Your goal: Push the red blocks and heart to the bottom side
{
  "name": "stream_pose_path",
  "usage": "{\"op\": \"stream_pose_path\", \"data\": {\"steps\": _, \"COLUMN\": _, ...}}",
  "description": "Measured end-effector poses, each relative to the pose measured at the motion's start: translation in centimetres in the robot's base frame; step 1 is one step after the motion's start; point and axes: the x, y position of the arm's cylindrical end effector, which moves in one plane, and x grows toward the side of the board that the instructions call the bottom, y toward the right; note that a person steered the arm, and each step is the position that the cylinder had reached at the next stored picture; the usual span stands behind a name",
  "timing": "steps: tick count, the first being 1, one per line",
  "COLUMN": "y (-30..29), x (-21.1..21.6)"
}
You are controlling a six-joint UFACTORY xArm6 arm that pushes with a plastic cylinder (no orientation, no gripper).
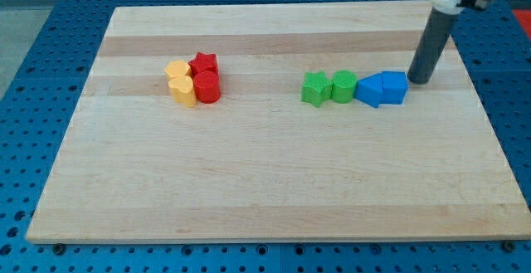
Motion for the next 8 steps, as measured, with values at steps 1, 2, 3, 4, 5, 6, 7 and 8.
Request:
{"op": "stream_pose_path", "data": {"steps": 1, "y": 0.1, "x": -3.7}}
{"op": "stream_pose_path", "data": {"steps": 2, "y": 0.1, "x": -5.9}}
{"op": "stream_pose_path", "data": {"steps": 3, "y": 0.1, "x": -5.9}}
{"op": "stream_pose_path", "data": {"steps": 4, "y": -0.2, "x": -5.9}}
{"op": "stream_pose_path", "data": {"steps": 5, "y": -3.3, "x": -5.9}}
{"op": "stream_pose_path", "data": {"steps": 6, "y": -8.8, "x": -6.0}}
{"op": "stream_pose_path", "data": {"steps": 7, "y": -14.4, "x": -6.0}}
{"op": "stream_pose_path", "data": {"steps": 8, "y": -20.4, "x": -6.0}}
